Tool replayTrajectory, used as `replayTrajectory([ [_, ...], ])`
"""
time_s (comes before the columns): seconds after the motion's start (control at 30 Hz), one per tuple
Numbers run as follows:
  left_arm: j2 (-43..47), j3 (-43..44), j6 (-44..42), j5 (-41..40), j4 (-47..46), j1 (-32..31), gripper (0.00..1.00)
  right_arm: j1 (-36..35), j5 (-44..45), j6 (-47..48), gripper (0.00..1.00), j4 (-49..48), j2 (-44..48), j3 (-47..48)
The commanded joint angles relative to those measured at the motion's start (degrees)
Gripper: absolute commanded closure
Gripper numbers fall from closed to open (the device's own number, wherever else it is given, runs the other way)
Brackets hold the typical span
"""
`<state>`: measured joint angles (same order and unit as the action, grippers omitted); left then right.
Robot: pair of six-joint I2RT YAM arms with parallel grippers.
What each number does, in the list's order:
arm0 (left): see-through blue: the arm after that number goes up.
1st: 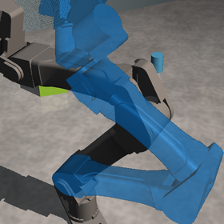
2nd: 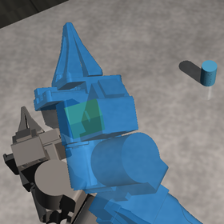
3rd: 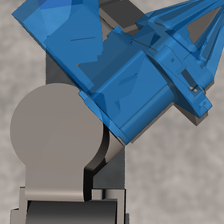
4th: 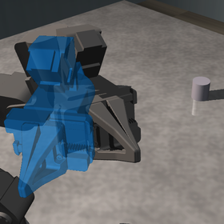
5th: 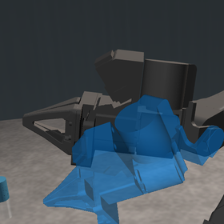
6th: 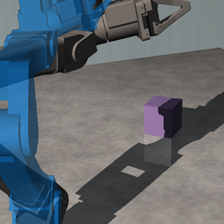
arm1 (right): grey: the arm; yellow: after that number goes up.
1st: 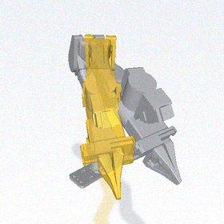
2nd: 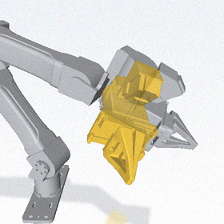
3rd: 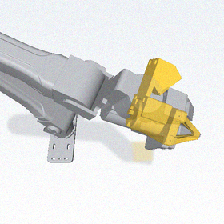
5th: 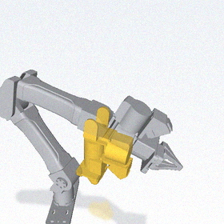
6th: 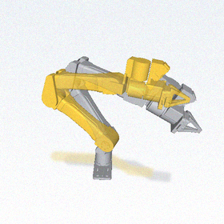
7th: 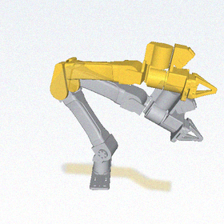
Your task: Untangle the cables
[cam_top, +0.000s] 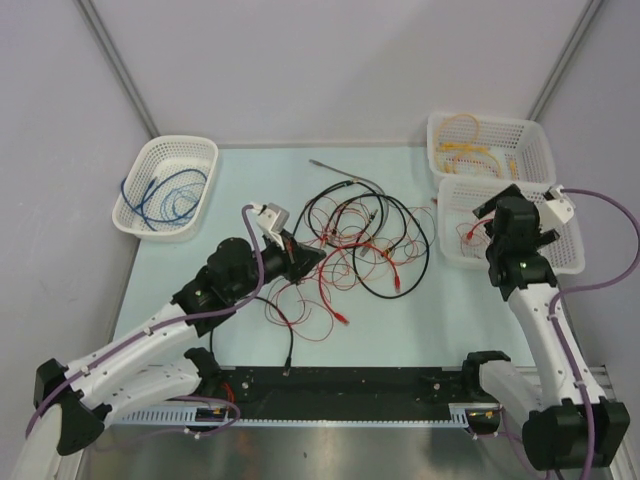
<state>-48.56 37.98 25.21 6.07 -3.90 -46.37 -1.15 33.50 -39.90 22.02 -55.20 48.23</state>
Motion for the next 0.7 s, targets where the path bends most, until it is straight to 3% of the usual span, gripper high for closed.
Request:
replayTrajectory([
  [0.0,-3.0,7.8,-2.1,-0.7,1.0,-0.2,1.00,-6.1,-4.8,3.7,0.00,-6.3,5.4,4.2],
  [0.1,-5.8,12.9,-2.8,-0.8,2.4,-0.1,1.00,-12.5,-17.9,5.7,0.00,-8.5,7.3,4.2],
  [0.2,-8.0,17.6,-3.3,-1.1,3.0,0.1,1.00,-24.3,-25.9,8.0,0.00,-11.2,6.9,4.2],
  [0.43,-14.1,30.0,-2.8,3.4,3.5,0.3,1.00,-45.1,-30.4,15.5,0.00,-19.5,3.1,3.9],
  [0.67,-17.6,34.0,2.3,11.7,2.0,0.3,1.00,-52.7,-25.8,18.7,0.00,-29.9,0.6,3.4],
])
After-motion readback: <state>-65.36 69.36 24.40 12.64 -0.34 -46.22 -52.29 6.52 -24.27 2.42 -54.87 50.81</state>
